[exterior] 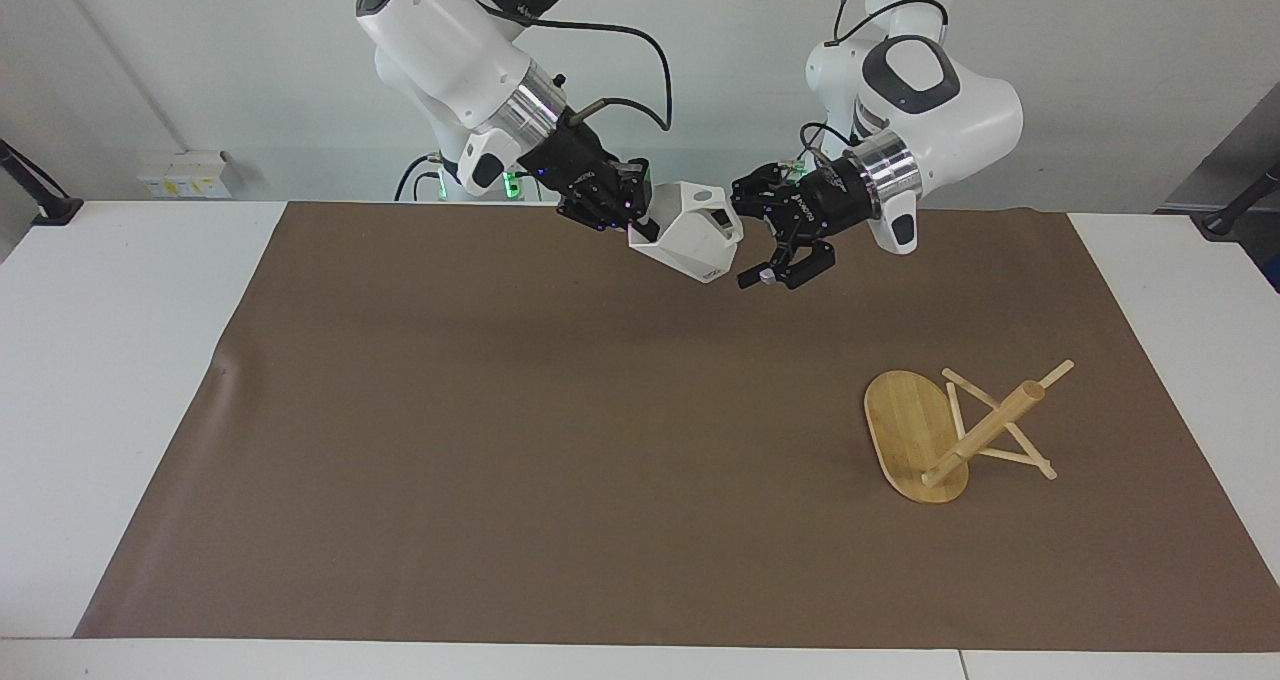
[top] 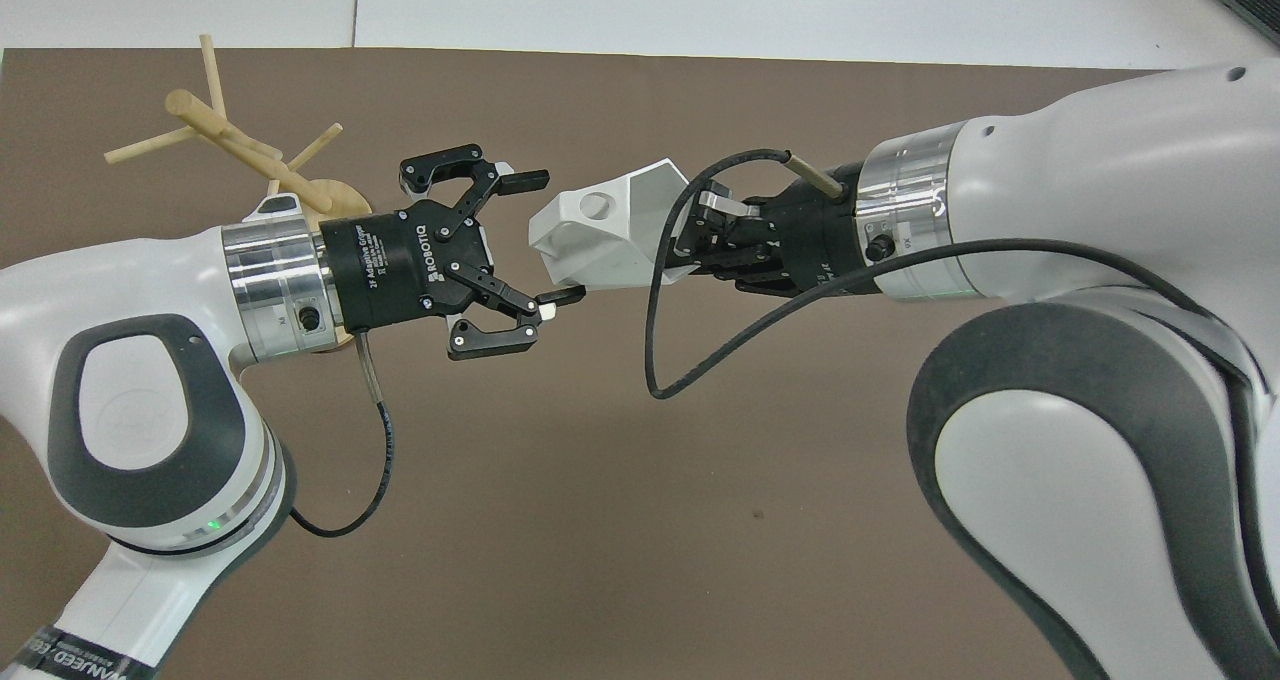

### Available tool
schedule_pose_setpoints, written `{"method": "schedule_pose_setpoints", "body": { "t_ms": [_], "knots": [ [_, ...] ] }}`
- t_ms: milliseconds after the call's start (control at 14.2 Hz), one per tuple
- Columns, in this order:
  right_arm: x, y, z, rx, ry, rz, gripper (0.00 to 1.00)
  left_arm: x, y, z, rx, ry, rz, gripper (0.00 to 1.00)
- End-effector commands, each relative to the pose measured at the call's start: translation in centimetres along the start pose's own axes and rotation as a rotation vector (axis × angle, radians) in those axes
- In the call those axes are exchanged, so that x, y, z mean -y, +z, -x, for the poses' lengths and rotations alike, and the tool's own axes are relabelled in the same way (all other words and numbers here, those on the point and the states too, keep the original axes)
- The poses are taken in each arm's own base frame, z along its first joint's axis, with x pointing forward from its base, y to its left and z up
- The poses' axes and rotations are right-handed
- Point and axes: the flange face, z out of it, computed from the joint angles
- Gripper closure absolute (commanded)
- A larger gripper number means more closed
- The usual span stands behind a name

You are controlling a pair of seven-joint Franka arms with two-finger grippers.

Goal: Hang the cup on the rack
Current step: 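Bring the cup to the left gripper and grasp it there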

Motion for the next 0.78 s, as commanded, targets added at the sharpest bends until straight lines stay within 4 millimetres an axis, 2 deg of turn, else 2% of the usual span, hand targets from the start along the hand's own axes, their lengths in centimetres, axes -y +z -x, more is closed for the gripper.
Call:
{"method": "schedule_pose_setpoints", "body": {
  "t_ms": [0, 424, 494, 565, 635, 706],
  "knots": [
    [-0.06, -0.31, 0.73, -0.009, 0.029, -0.022, 1.0, -0.27, 1.15, -0.26, -0.002, -0.019, 0.001, 0.0],
    [-0.01, -0.37, 0.73, -0.01, 0.028, -0.023, 1.0, 0.44, 1.87, -0.11, -0.003, -0.009, -0.028, 0.0],
    [-0.01, -0.37, 0.73, -0.01, 0.028, -0.023, 1.0, 0.46, 1.89, -0.11, -0.005, -0.005, -0.03, 0.08],
    [0.04, -0.32, 0.79, -0.009, 0.027, -0.023, 1.0, 0.48, 1.9, -0.11, -0.005, -0.005, -0.031, 0.21],
    [-0.06, -0.31, 0.73, -0.009, 0.029, -0.022, 1.0, 0.51, 1.92, -0.1, -0.004, -0.004, -0.034, 0.47],
    [-0.06, -0.31, 0.73, -0.009, 0.029, -0.022, 1.0, 0.51, 1.92, -0.1, -0.004, -0.001, -0.034, 0.8]
  ]
}}
